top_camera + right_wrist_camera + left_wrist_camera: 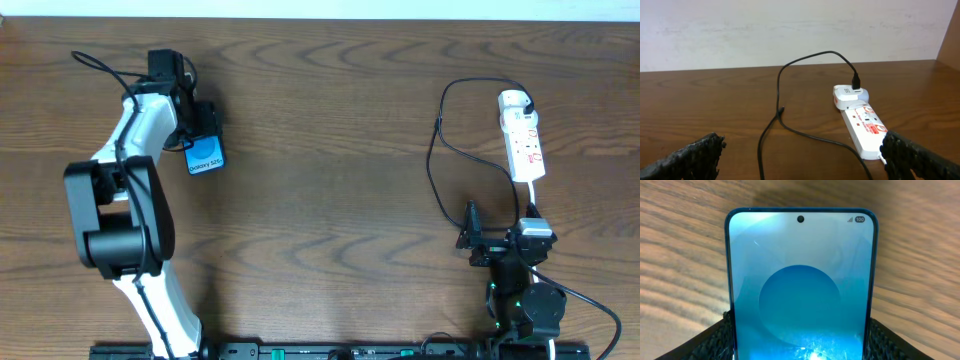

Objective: Plug charger to phone and switch on socket
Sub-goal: 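Lift the phone with the left gripper and tilt it upright toward center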

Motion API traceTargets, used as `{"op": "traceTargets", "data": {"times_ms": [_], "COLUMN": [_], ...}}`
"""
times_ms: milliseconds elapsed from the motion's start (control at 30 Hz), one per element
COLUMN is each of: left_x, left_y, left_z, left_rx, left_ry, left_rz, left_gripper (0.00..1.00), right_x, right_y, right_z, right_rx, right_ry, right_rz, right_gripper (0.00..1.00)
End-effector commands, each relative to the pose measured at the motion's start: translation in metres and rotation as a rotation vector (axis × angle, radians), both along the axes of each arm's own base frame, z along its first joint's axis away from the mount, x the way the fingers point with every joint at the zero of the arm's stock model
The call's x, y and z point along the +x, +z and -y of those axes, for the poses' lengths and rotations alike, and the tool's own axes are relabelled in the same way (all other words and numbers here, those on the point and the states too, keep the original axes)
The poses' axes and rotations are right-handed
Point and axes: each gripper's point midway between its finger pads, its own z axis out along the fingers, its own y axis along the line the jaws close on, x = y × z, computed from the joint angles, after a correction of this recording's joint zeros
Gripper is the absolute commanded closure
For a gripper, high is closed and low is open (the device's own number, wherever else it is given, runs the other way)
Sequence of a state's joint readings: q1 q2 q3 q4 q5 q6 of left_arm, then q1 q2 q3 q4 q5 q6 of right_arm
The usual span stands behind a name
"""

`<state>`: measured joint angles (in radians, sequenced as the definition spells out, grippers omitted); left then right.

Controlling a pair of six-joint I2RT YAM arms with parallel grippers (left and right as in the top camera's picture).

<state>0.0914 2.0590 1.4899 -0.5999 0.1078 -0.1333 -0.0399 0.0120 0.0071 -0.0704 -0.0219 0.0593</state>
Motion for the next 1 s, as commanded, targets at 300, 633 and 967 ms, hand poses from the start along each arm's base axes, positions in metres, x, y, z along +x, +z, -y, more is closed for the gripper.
{"op": "traceTargets", "data": {"times_ms": [300, 633, 967], "left_x": [-0.022, -0.045, -0.059], "left_y": [0.036, 0.047, 0.068], "left_z": [0.039, 0.081, 0.113], "left_rx": [-0.25, -0.501, -0.731], "left_ry": [0.059, 0.016, -0.004], "left_rz": [-0.031, -0.126, -0.189], "left_gripper": [0.31, 0.31, 0.31], "right_x": [0.0, 0.0, 0.0], "right_y": [-0.001, -0.001, -0.001], "right_z": [0.001, 0.001, 0.001], "right_rx": [0.002, 0.002, 0.002], "right_ry": [-0.007, -0.007, -0.007], "right_rz": [-0.001, -0.001, -0.001], "right_gripper": [0.01, 0.01, 0.01]}}
